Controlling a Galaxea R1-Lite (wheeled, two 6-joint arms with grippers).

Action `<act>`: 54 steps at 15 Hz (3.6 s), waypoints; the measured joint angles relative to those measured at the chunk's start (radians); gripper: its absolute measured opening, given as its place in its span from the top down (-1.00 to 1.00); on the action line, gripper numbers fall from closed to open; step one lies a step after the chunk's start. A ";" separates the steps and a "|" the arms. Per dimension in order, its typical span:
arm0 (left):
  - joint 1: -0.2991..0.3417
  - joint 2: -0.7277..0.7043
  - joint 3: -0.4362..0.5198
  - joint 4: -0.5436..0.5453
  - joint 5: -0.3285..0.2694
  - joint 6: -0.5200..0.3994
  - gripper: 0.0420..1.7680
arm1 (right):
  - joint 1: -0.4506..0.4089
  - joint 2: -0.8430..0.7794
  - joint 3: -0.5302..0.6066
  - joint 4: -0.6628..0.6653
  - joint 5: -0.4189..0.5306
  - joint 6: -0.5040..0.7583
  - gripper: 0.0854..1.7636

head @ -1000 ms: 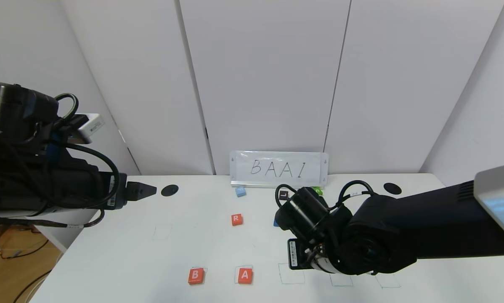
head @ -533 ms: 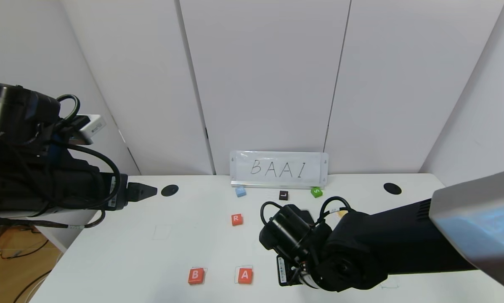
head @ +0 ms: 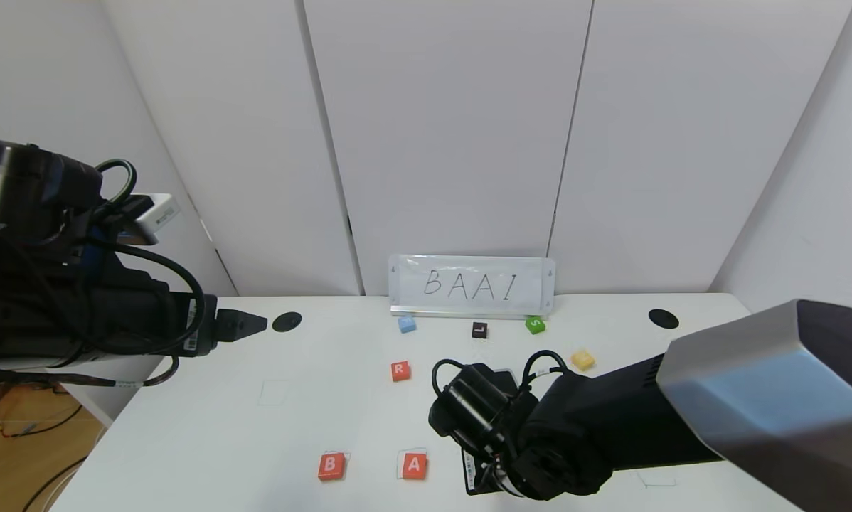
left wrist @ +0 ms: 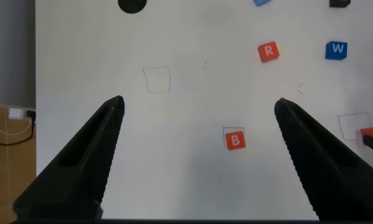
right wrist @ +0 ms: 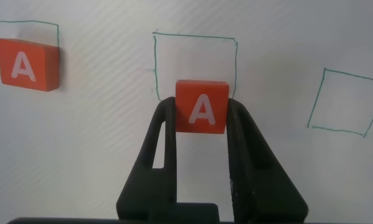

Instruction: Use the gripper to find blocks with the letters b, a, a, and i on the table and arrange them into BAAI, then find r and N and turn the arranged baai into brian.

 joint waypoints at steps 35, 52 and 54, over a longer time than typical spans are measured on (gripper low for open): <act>-0.021 0.008 0.018 -0.002 0.014 0.011 -0.94 | -0.021 0.027 -0.033 -0.021 0.010 0.007 -0.46; -0.032 0.005 0.020 -0.003 0.024 0.011 -0.94 | -0.212 -0.197 0.104 0.025 0.080 -0.237 -0.88; -0.031 0.004 0.020 -0.003 0.024 0.011 -0.94 | -0.214 -0.199 0.104 0.025 0.081 -0.237 -0.89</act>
